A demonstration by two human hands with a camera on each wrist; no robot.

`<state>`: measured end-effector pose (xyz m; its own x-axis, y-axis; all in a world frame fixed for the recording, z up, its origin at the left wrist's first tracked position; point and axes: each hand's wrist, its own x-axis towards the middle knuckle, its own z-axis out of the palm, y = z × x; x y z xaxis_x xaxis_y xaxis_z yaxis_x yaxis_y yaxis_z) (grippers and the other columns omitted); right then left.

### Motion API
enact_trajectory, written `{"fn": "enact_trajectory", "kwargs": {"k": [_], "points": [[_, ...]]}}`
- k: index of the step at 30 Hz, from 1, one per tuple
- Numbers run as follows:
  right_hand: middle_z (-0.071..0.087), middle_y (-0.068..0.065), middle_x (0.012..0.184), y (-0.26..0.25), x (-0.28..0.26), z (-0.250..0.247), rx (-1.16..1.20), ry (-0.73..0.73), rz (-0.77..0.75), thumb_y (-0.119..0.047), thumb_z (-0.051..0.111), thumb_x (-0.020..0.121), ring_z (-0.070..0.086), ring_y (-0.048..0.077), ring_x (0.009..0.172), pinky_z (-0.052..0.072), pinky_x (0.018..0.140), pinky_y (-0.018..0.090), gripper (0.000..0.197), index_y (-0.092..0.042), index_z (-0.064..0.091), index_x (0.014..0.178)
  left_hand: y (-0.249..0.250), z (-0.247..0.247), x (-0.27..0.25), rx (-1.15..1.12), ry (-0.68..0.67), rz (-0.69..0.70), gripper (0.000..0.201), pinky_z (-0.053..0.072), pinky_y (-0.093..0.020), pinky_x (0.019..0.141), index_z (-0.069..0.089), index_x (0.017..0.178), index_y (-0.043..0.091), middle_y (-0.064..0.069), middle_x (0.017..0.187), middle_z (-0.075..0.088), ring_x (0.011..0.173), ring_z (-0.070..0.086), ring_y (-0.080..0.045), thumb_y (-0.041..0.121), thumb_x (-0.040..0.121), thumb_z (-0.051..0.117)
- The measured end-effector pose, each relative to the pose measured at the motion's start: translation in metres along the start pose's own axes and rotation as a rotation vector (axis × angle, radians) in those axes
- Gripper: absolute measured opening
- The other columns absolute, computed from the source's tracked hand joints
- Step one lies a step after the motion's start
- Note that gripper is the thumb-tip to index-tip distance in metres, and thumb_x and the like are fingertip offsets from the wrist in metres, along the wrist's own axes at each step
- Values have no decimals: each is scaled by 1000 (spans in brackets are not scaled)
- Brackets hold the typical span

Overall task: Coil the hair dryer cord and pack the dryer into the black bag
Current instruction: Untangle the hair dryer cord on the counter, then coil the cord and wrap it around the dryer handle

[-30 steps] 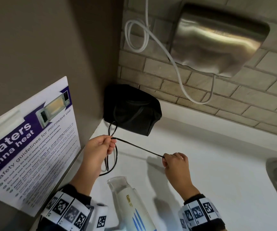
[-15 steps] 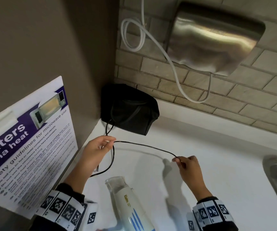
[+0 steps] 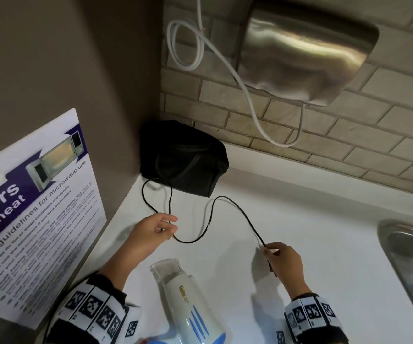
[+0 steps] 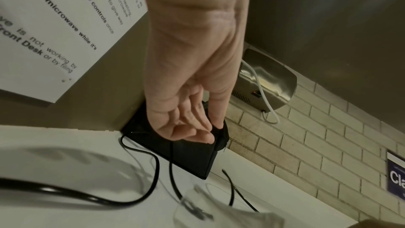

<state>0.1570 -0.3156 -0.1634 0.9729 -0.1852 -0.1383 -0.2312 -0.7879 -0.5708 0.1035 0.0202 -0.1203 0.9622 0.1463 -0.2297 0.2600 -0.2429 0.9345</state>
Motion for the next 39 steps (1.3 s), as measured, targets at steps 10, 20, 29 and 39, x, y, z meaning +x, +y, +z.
{"fn": "enact_trajectory", "kwargs": {"k": [10, 20, 29, 39], "points": [[71, 1, 82, 9, -2, 10, -54, 55, -22, -32, 65, 85, 64, 22, 64, 51, 59, 30, 22, -16, 65, 99, -23, -34, -27, 147, 20, -4, 12, 52, -29, 81, 67, 95, 30, 2, 95, 72, 88, 67, -15, 22, 90, 60], [54, 9, 104, -60, -35, 26, -115, 32, -420, -16, 66, 83, 62, 26, 86, 52, 78, 36, 33, -19, 61, 116, -57, -62, -70, 674, 184, 103, 30, 44, -28, 76, 71, 90, 21, 1, 91, 65, 85, 62, -18, -1, 84, 52], [45, -5, 113, -122, -78, 55, -117, -373, -717, -25, 58, 90, 62, 10, 86, 46, 76, 15, 33, -28, 55, 122, -72, -41, -77, 802, 168, 15, 38, 29, -16, 63, 63, 82, 18, 0, 96, 45, 83, 43, -13, -12, 70, 44], [39, -13, 132, -154, -86, 52, -10, -488, -873, -14, 57, 90, 61, 7, 84, 50, 81, 19, 54, -33, 39, 137, -15, -7, -40, 682, 81, 402, 28, 40, -24, 67, 55, 77, 22, 9, 80, 57, 82, 51, -14, -5, 77, 51]]}}
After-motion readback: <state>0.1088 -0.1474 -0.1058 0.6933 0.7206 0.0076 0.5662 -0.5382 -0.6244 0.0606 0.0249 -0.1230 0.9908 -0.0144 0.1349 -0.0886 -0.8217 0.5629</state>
